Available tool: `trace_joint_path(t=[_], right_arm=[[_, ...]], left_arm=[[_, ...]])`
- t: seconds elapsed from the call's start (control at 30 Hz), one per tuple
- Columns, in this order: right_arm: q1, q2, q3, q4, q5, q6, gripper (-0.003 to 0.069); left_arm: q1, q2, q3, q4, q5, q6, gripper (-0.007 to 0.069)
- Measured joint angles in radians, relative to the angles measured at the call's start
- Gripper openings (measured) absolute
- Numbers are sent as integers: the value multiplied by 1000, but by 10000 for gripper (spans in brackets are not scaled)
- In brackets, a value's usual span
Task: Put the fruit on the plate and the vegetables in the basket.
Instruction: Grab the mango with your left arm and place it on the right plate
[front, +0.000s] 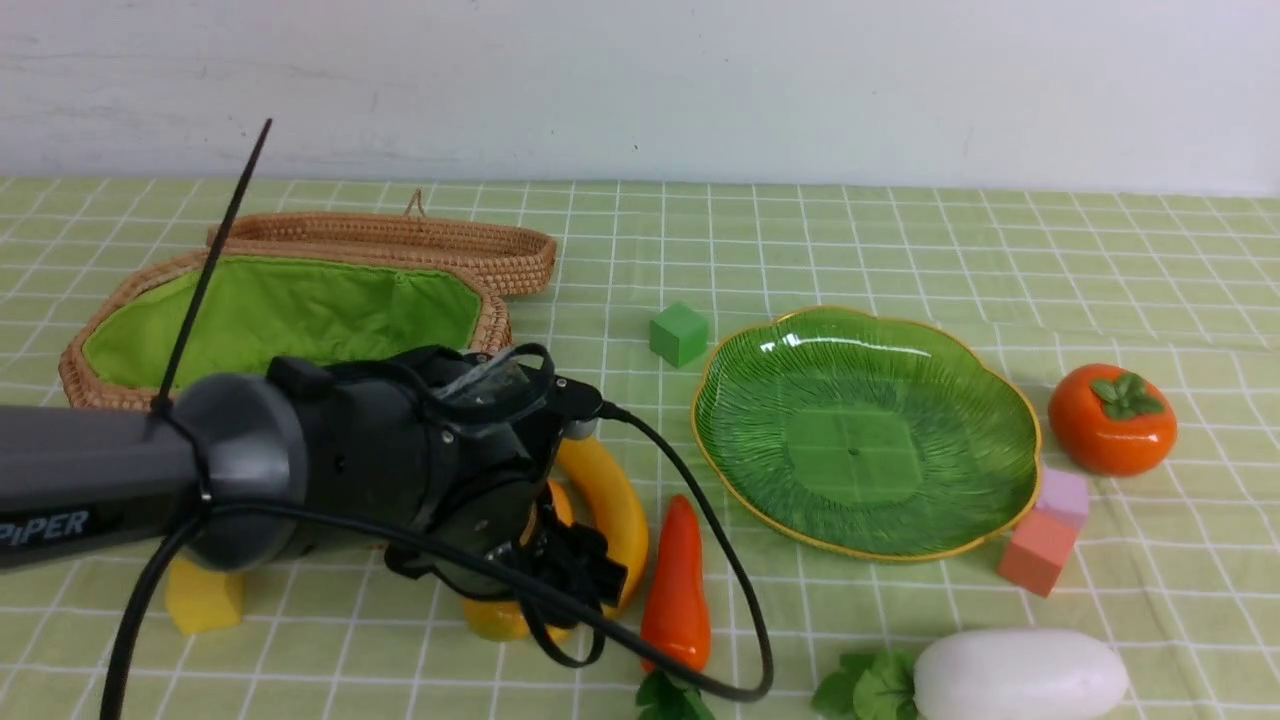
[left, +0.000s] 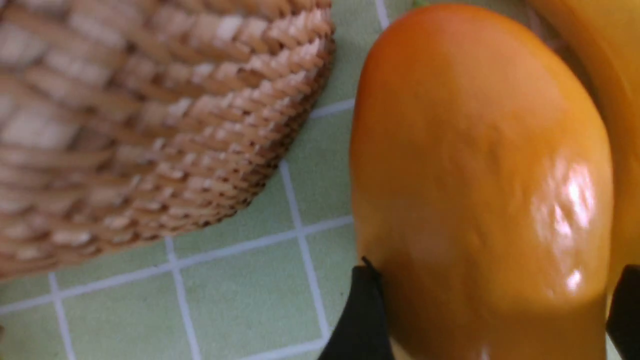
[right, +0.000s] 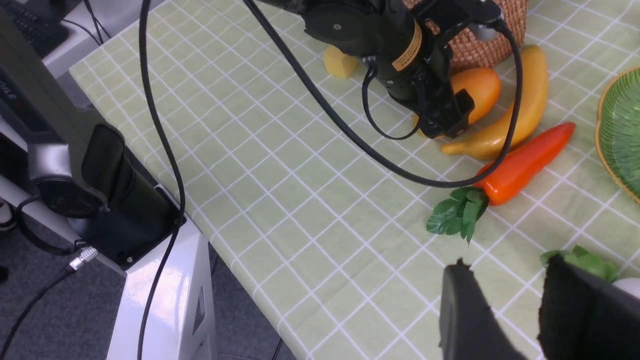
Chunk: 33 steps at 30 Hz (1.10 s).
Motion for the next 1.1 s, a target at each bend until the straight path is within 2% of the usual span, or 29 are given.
trace_joint_path(t=[0.27, 0.4, 0.53, 0.77, 0.9, 1.1], right_arm=[[0, 0, 0, 0, 1, 0, 234], [0, 0, 0, 0, 1, 0, 235], [0, 0, 0, 0, 1, 0, 237], [0, 0, 0, -42, -5, 1, 237], [0, 0, 0, -109, -49, 30, 237], [0, 0, 0, -220, -151, 69, 237]], left_arm=[[0, 44, -5, 36, -22, -7, 580], [0, 50, -10, 45, -14, -9, 514], [0, 51, -10, 51, -7, -9, 513], [-20, 28, -9, 43, 104, -5, 513], [-72, -60, -7, 38, 172, 8, 513], [-180, -210, -9, 31, 189, 18, 513]])
